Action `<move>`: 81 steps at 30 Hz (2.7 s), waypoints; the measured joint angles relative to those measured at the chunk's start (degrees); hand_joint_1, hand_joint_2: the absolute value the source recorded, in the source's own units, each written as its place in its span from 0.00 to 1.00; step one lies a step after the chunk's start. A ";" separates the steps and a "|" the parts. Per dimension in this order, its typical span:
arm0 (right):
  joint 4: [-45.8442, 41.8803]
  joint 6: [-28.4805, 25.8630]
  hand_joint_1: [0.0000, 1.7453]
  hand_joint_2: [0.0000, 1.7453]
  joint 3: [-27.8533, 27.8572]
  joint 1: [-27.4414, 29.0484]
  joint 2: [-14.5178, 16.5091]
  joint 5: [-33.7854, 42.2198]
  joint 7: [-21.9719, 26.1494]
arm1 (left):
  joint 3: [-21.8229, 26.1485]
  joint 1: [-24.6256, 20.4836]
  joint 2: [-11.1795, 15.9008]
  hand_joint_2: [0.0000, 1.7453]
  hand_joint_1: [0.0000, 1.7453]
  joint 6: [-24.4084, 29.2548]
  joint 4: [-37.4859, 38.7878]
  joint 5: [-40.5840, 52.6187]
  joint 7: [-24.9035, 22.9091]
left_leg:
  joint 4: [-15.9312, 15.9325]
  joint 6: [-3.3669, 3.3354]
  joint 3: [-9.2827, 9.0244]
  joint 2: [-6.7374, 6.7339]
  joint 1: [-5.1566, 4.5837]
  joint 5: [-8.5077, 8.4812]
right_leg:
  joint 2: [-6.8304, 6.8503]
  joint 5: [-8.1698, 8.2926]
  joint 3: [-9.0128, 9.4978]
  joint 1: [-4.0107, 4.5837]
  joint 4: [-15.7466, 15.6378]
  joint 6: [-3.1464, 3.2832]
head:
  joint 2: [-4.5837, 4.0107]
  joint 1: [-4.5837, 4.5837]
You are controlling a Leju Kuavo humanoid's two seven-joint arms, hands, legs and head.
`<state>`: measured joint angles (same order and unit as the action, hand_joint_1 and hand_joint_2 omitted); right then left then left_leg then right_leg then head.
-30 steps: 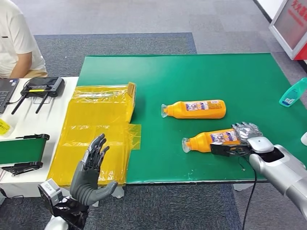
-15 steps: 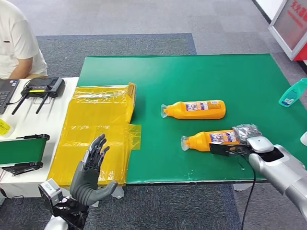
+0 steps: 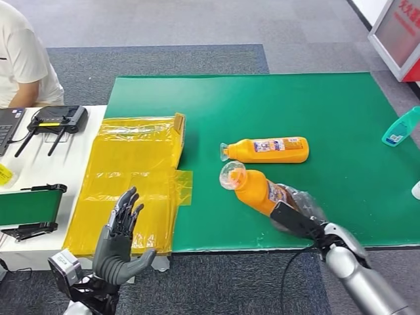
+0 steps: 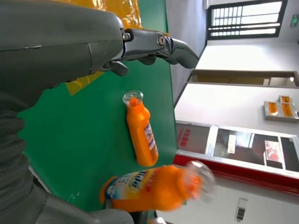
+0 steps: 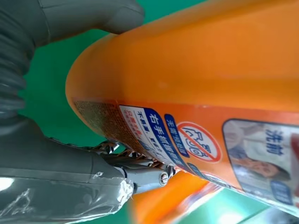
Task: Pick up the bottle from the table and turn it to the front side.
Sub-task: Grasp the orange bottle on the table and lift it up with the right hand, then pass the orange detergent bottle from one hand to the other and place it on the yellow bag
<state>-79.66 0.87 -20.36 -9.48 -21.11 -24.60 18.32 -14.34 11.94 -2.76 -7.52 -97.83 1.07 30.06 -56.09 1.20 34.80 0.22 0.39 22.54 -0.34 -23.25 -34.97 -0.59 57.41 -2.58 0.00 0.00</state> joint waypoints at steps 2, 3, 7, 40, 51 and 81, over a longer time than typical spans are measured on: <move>-3.78 0.85 1.00 1.00 2.88 4.41 3.85 6.38 2.41 | 0.00 0.05 0.05 1.00 0.00 0.42 0.00 -0.55 0.48 | 0.01 0.01 0.01 0.05 0.03 0.00 | 0.09 -0.08 0.00 0.03 0.01 0.05 | 0.00 -0.01; -5.35 0.93 1.00 1.00 4.14 6.25 5.55 8.75 3.11 | 0.00 0.08 0.08 1.00 0.00 0.73 0.00 -0.81 0.63 | 0.02 0.02 0.02 0.09 0.04 0.01 | 0.13 -0.10 0.00 0.04 0.01 0.07 | 0.00 -0.01; -10.50 -1.22 1.00 1.00 7.90 11.50 12.29 12.25 5.59 | 0.02 0.11 0.00 1.00 0.00 2.21 -0.16 -1.45 0.75 | 0.03 0.07 0.01 0.11 0.05 0.04 | 0.13 -0.12 -0.02 0.04 0.02 0.10 | 0.00 -0.02; -3.57 -24.89 1.00 1.00 -12.42 13.03 25.14 -1.64 11.06 | -14.01 -9.47 -1.69 1.00 0.00 3.36 5.56 7.20 -5.97 | 0.03 0.09 0.00 0.05 0.04 0.02 | 0.09 -0.07 -0.07 0.04 0.02 0.15 | 0.00 0.00; 0.41 -25.64 1.00 1.00 -13.80 12.65 24.31 0.20 9.50 | -15.94 -12.35 0.87 1.00 0.00 13.76 4.14 24.18 -9.32 | 0.03 0.09 0.00 0.04 0.04 0.02 | 0.09 -0.07 -0.07 0.04 0.02 0.15 | 0.00 0.00; -5.90 -27.87 1.00 1.00 -14.42 14.89 22.46 0.12 10.48 | -20.08 -10.97 2.08 1.00 1.00 8.21 3.69 13.01 -7.13 | 0.03 0.08 0.01 0.01 0.04 0.04 | 0.08 -0.08 -0.07 0.04 0.01 0.15 | 0.00 -0.01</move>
<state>-85.55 -26.99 -34.78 5.41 1.34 -24.47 28.80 -34.41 0.97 -0.69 0.69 -94.14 14.08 22.93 -56.07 1.28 34.81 0.22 0.43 22.57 -0.25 -23.33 -35.04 -0.55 57.42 -2.43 0.00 -0.01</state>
